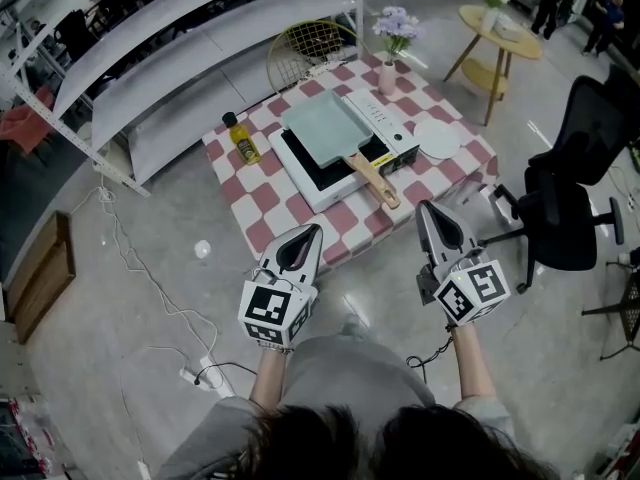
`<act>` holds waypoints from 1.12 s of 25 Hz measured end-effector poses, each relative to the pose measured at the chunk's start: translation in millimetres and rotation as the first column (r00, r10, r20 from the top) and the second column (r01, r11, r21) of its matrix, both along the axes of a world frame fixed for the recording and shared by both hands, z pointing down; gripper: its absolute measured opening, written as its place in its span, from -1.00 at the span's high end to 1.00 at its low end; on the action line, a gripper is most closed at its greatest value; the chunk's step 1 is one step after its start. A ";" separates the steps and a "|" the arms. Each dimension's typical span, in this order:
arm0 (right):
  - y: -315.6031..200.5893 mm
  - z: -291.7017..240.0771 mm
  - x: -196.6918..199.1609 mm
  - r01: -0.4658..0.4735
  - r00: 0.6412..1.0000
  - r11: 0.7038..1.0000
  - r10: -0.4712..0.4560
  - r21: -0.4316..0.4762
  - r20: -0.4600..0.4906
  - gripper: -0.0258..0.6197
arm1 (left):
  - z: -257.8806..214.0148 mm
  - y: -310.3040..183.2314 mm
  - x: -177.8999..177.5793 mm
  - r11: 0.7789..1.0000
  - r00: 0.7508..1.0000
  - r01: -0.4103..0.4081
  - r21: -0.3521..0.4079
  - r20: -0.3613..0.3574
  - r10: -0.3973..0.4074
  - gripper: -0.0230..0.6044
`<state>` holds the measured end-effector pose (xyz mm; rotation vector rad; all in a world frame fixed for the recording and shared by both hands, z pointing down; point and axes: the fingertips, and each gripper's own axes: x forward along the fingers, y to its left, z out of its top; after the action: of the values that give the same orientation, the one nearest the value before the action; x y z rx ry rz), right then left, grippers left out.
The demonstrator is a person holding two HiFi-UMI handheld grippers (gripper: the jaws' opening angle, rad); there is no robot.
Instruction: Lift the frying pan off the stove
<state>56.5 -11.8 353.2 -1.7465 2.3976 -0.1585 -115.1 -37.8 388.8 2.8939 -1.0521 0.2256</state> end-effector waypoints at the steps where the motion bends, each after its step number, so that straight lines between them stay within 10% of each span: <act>1: -3.0 1.2 1.2 -0.004 1.000 1.000 0.004 -0.002 -0.001 0.85 | 1.8 -3.9 1.2 1.000 1.000 0.000 -0.007 -0.001 -0.001 0.84; 28: -92.0 24.1 31.4 0.151 0.989 0.985 -0.150 -0.088 0.013 0.85 | 29.8 -61.8 38.6 0.979 0.987 0.159 -0.128 0.004 -0.160 0.84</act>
<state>88.0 -103.8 377.3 -1.5954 2.5545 -0.2946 -76.5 -99.7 418.5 2.6793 -1.2141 0.2645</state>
